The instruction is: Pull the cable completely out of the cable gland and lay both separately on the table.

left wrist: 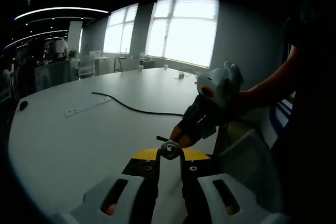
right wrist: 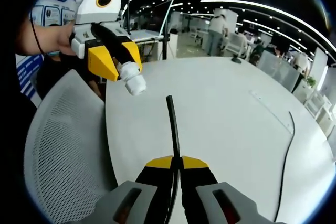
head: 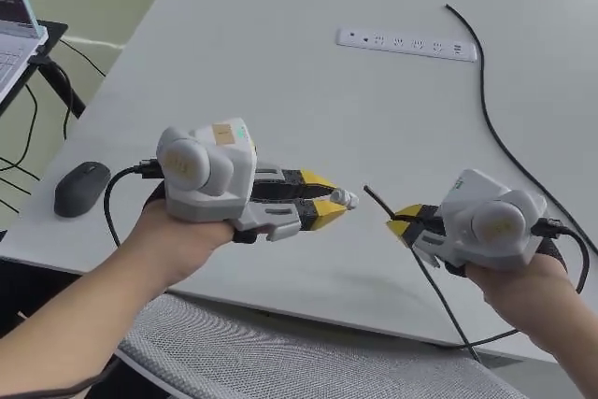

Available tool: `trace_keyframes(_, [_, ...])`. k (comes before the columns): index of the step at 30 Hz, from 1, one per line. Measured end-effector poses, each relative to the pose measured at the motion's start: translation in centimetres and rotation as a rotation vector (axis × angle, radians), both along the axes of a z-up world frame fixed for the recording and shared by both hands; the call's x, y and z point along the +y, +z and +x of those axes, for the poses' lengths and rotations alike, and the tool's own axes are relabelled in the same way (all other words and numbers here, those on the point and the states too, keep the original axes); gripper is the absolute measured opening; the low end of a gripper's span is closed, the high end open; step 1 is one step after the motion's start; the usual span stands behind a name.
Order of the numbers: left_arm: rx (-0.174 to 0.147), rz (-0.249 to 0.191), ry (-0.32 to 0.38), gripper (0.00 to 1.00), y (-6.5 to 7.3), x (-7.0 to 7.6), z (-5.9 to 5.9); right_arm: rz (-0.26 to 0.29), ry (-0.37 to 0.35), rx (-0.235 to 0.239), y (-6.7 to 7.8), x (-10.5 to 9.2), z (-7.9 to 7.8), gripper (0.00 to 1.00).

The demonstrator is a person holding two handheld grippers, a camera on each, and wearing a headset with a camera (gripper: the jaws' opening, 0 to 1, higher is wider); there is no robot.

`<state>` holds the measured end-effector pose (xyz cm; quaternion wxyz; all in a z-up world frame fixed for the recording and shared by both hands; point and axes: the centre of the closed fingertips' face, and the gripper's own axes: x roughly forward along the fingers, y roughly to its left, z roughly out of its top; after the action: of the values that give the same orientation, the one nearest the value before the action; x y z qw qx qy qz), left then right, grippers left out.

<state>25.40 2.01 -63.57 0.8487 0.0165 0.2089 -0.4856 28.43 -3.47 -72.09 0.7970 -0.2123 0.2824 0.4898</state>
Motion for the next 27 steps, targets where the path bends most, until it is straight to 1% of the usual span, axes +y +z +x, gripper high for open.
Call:
trace_keyframes(6, [0.006, -0.01, 0.001, 0.15, -0.2, 0.3, -0.1, -0.017, -0.008, 0.007, 0.0, 0.1, 0.5, 0.0])
trace_keyframes(12, [0.01, -0.02, -0.001, 0.15, -0.8, 1.1, 0.0, -0.033, -0.018, 0.014, 0.0, 0.5, 0.9, 0.0])
trace_keyframes(15, [0.006, -0.025, -0.009, 0.15, -1.0, 1.4, -0.1, -0.043, -0.021, 0.015, 0.0, 0.8, 1.2, 0.0])
trace_keyframes(19, [0.006, -0.034, -0.014, 0.15, -1.3, 2.2, -0.1, -0.057, -0.015, 0.013, 0.0, 1.5, 1.4, 0.0])
trace_keyframes(21, [0.003, -0.039, -0.017, 0.15, -1.4, 2.6, -0.1, -0.069, -0.02, 0.016, -0.1, 1.7, 1.7, 0.0])
trace_keyframes(27, [0.004, -0.046, -0.023, 0.15, -1.8, 3.8, -0.2, -0.08, -0.042, 0.027, 0.0, 2.5, 2.6, 0.0])
